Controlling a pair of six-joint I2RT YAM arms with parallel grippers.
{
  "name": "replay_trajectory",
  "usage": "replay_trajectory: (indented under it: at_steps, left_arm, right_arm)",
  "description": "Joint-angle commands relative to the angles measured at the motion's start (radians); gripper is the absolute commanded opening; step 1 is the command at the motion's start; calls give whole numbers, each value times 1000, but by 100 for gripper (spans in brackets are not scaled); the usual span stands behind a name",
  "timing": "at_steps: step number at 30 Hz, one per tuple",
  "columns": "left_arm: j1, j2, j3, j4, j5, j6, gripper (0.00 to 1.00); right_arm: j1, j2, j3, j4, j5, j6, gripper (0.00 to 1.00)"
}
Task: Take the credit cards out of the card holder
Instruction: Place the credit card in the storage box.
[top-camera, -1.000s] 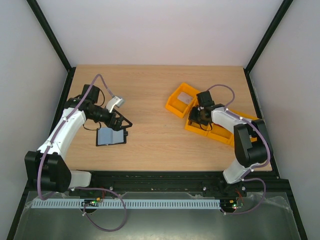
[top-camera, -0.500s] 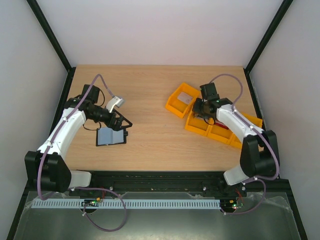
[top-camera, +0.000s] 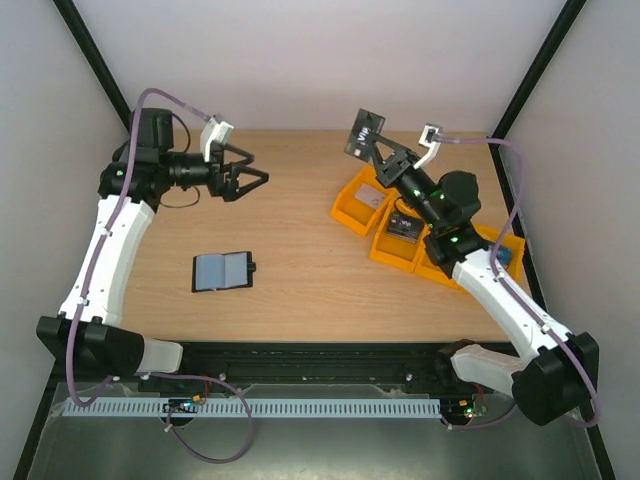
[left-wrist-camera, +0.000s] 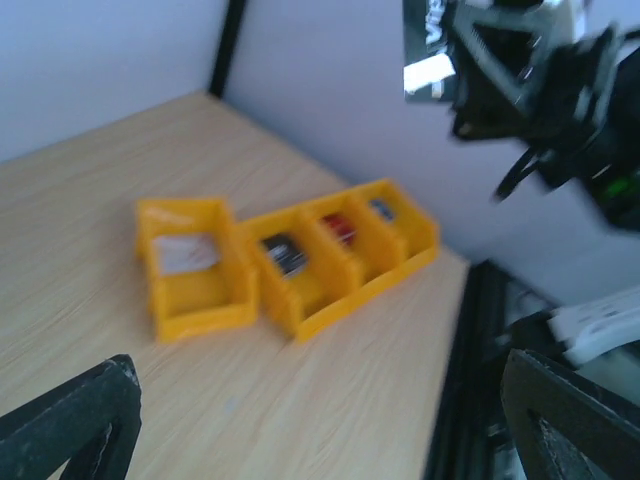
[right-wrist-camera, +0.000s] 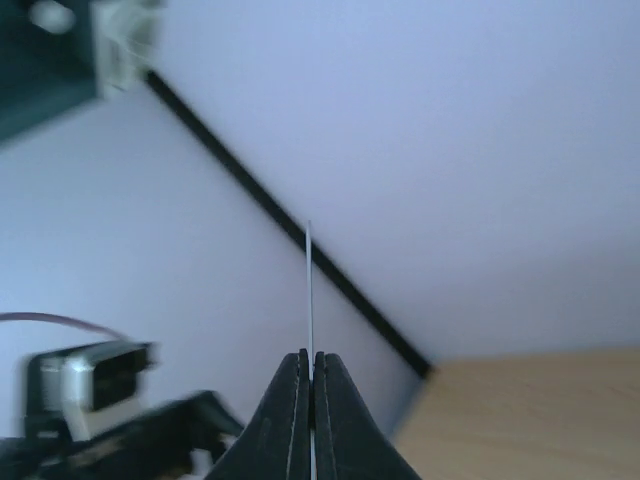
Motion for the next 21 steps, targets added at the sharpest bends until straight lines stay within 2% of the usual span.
replay_trajectory:
  at_steps: [1,4,6,9,12,13,16,17,21]
  left_arm:
    - [-86,36,26,388,199,-499,98]
    - [-181,71,91,445,176,-570,97]
    - [-204,86,115,470,179,-616,95]
    - [-203,95,124,528,185,-690,85]
    - [-207,94,125,537,205,-703,69]
    - [-207,93,122,541,212,-707,59]
    - [-206,81,115,549,224,-708,11]
    - [-207,79,115,546,229,-706,4]
    - [-206,73,99,533,233,-710,2]
  right_arm:
    - [129,41,-57,525,75,167,2]
    - [223,103,-37,619,125,194,2]
    - [260,136,-22,658,126,210,2]
    - [297,170,1,653,102,216,2]
    - [316,182,12,625,93,197,2]
    - [317,184,15,615,93,195,2]
    - [319,191,20,609,91,199,2]
    - [320,195,21,609,85,201,2]
    - [322,203,35,581,82,199,2]
